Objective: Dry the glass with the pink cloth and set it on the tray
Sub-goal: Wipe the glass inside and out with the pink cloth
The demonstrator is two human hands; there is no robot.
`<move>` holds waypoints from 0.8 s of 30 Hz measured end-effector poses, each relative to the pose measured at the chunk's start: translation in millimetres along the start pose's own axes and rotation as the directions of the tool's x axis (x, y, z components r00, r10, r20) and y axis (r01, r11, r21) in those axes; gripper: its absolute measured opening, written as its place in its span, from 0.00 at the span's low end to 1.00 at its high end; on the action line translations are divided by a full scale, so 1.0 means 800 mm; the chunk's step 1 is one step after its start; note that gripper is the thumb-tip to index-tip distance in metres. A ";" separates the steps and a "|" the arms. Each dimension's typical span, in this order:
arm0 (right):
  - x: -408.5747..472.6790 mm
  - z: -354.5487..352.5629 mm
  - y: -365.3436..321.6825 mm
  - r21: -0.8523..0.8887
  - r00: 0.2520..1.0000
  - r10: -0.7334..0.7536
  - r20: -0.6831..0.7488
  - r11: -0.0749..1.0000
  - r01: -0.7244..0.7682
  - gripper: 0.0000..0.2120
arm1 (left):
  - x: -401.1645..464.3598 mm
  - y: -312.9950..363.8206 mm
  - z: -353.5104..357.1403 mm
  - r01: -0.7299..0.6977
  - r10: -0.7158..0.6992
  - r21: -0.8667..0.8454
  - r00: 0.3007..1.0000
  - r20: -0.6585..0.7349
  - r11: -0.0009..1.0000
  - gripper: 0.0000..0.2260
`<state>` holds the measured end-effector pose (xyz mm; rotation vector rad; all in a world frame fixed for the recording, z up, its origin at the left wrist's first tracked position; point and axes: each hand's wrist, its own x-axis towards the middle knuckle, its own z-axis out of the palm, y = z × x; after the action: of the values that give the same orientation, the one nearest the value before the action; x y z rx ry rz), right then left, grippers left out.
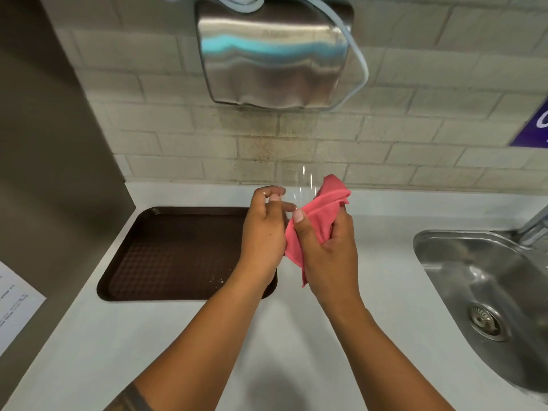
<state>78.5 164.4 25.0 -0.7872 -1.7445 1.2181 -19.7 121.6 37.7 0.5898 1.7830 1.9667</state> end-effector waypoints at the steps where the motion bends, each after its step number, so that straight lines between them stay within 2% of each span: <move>1: 0.000 0.001 0.002 -0.036 0.999 -0.029 -0.044 0.999 0.027 0.22 | -0.003 0.002 0.000 0.009 -0.009 -0.016 0.999 0.032 1.000 0.12; 3: 0.001 0.003 0.002 -0.068 0.990 -0.084 -0.111 0.995 0.077 0.19 | -0.012 0.008 0.003 0.080 -0.072 -0.054 0.987 0.141 0.995 0.20; 5: -0.001 0.005 -0.001 -0.083 0.984 -0.129 -0.119 0.989 0.120 0.19 | -0.016 0.011 0.007 0.139 -0.119 -0.080 0.969 0.216 0.987 0.27; 8: -0.010 0.006 -0.006 0.004 0.985 -0.154 -0.073 0.988 0.154 0.16 | -0.011 0.019 0.007 0.189 -0.152 -0.153 0.963 0.224 0.970 0.26; 11: -0.032 0.006 0.001 0.059 0.988 -0.152 0.022 0.987 0.151 0.28 | -0.004 0.029 0.003 0.199 -0.163 -0.187 0.968 0.190 0.962 0.23; 14: -0.055 0.010 0.005 -0.152 0.960 -0.254 0.113 0.951 0.270 0.30 | -0.002 0.029 0.001 0.228 -0.195 -0.177 0.963 0.188 0.957 0.24; 16: -0.048 0.008 0.000 -0.274 0.936 -0.325 0.136 0.896 0.350 0.29 | -0.005 0.026 -0.001 0.295 -0.239 -0.231 0.940 0.242 0.927 0.25; 18: -0.025 0.006 -0.009 -0.393 0.917 -0.368 0.154 0.829 0.399 0.28 | -0.005 0.015 -0.003 0.286 -0.215 -0.224 0.931 0.294 0.932 0.19; 20: 0.004 0.005 -0.026 -0.492 0.922 -0.349 0.170 0.781 0.386 0.28 | -0.008 0.011 -0.003 0.238 -0.167 -0.202 0.934 0.317 0.950 0.16; 22: 0.032 0.005 -0.039 -0.496 0.931 -0.332 0.153 0.789 0.363 0.27 | -0.011 0.015 0.000 0.198 -0.129 -0.185 0.935 0.330 0.963 0.16; 24: 0.052 0.001 -0.045 -0.376 0.948 -0.289 0.136 0.870 0.319 0.26 | -0.011 0.018 0.001 0.186 -0.118 -0.198 0.943 0.313 0.962 0.18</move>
<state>58.5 187.2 70.8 -0.6607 -2.1201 0.6987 -12.6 116.2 51.9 0.6145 1.3596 1.8292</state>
